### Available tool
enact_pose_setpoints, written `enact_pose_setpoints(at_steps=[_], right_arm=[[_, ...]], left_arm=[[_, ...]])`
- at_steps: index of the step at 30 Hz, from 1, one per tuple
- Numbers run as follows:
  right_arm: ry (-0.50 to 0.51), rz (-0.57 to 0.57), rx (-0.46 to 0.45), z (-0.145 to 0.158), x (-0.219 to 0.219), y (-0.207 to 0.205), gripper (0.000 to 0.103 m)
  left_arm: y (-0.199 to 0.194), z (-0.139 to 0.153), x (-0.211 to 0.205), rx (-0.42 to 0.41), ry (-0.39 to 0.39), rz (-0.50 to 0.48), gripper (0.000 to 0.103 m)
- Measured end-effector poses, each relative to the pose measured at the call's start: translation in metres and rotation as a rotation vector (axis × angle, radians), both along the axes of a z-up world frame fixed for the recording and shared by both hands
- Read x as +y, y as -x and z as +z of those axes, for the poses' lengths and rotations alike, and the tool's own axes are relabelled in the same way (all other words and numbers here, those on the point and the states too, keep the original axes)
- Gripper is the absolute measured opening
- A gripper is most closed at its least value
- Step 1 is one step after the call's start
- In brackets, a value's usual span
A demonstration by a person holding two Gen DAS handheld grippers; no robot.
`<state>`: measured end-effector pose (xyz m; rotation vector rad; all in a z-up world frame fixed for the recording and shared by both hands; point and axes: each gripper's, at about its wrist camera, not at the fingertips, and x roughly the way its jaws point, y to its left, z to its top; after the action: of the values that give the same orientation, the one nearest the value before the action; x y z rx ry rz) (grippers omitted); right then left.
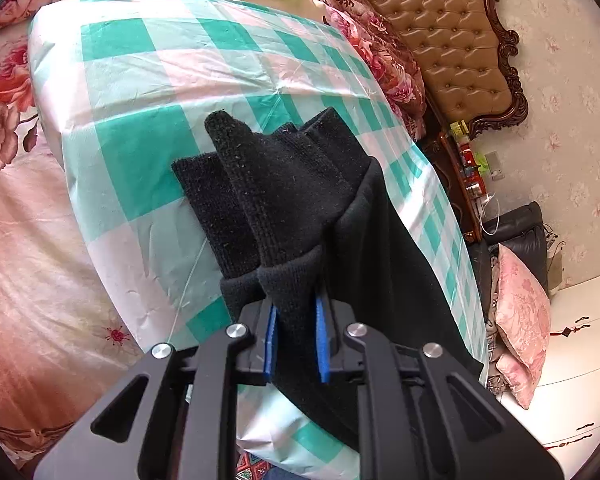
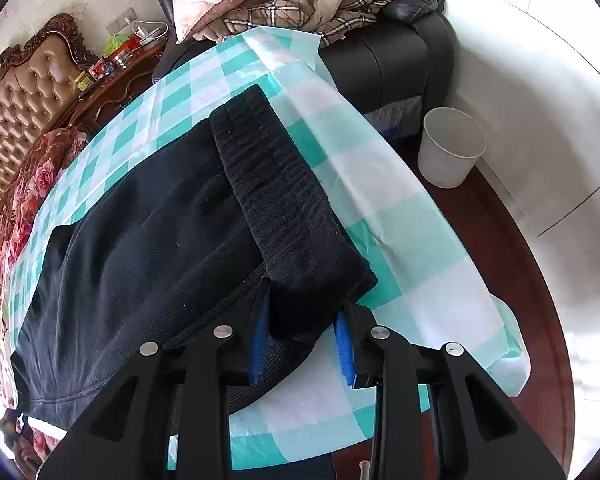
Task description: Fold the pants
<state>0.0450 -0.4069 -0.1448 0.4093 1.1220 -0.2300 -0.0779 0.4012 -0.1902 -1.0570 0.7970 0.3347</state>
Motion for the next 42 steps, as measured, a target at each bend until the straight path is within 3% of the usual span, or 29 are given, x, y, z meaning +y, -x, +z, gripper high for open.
enact_pose_setpoints(at_steps=[2,4,7,10,16,21,30,33,35,39,42], right_arm=[[0.042,0.015,-0.038,0.008,0.007,-0.002,0.021],[0.138,0.07,-0.081,0.022,0.025,-0.007,0.019],[0.17,0.099,-0.117,0.032,0.031,-0.013,0.018],[0.156,0.071,-0.025,0.01,0.021,-0.018,0.018],[0.167,0.063,0.001,-0.002,0.016,-0.014,0.018],[0.206,0.071,0.018,-0.002,0.022,-0.014,0.018],[0.271,0.094,0.087,0.006,0.032,-0.025,0.018],[0.32,0.118,0.02,0.041,0.047,-0.021,0.017],[0.33,0.117,0.023,0.047,0.05,-0.021,0.017],[0.305,0.086,0.147,0.005,0.037,-0.028,0.017],[0.327,0.09,0.135,0.001,0.038,-0.028,0.017]], left_arm=[[0.0,-0.001,0.002,0.001,0.009,0.002,0.011],[0.0,-0.001,0.003,-0.003,0.007,-0.001,0.01],[0.002,-0.002,0.004,-0.009,0.022,0.01,0.009],[0.003,-0.002,0.003,0.001,0.029,0.024,0.008],[0.0,0.06,-0.023,0.024,-0.217,-0.023,0.007],[-0.008,0.018,-0.02,0.183,-0.181,-0.028,0.008],[-0.018,0.015,-0.04,0.253,-0.36,-0.068,0.008],[-0.02,0.012,-0.042,0.256,-0.387,-0.074,0.008],[-0.018,0.01,-0.041,0.248,-0.383,-0.074,0.008],[-0.012,0.018,-0.038,0.202,-0.36,-0.064,0.008],[-0.007,0.043,-0.043,0.146,-0.412,-0.069,0.008]])
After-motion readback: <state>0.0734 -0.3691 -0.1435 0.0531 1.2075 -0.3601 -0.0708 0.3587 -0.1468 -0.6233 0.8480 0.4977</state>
